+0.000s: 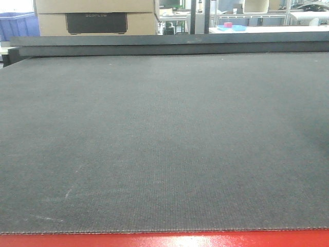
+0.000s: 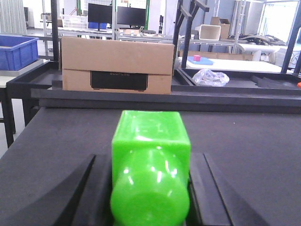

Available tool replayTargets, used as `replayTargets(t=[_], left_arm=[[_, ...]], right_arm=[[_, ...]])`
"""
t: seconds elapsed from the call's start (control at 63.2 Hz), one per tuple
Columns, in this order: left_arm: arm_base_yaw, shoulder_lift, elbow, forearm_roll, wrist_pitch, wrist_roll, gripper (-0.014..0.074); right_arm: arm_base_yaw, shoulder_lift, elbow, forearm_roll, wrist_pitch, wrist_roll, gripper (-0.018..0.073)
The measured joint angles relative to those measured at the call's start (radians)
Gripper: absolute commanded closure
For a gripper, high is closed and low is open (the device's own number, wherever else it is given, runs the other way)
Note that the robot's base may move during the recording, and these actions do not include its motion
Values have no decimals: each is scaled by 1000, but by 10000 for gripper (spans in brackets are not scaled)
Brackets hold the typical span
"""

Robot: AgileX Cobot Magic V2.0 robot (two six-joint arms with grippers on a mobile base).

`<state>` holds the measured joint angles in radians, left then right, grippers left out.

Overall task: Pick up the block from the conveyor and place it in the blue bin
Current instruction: 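Lift the green and blue blocks up off the belt with both grippers, then drive the base away from the conveyor while holding both blocks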

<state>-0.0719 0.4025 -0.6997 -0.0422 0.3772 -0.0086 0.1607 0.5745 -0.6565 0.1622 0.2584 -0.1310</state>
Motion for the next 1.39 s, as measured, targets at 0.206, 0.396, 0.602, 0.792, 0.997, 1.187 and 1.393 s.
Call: replayTargets(t=[0.206,0.396,0.602,0.792,0.997,1.187,1.393], left_arm=[[0,-2,2,0,59,0,707],[0,-6,3,0,59,0,707],[0,-6,3,0,41,0,707],[-24,-6,3,16,39,0,707],[-143,-6,3,72,39,0,707],[-187,-6,3,100,7,0,707],[-187,-6,3,100,-2,0,707]], right_arm=[[0,-100,38,-25,-34,0,721],[0,-170,40,-30,-66,0,721],[0,-172,40,-31,-66,0,721],[0,-172,40,-31,-66,0,721],[0,-172,40,-31,-66,0,721],[0,-172,40,-31,-66,0,721],[0,-172,40,-31,-64,0,721]])
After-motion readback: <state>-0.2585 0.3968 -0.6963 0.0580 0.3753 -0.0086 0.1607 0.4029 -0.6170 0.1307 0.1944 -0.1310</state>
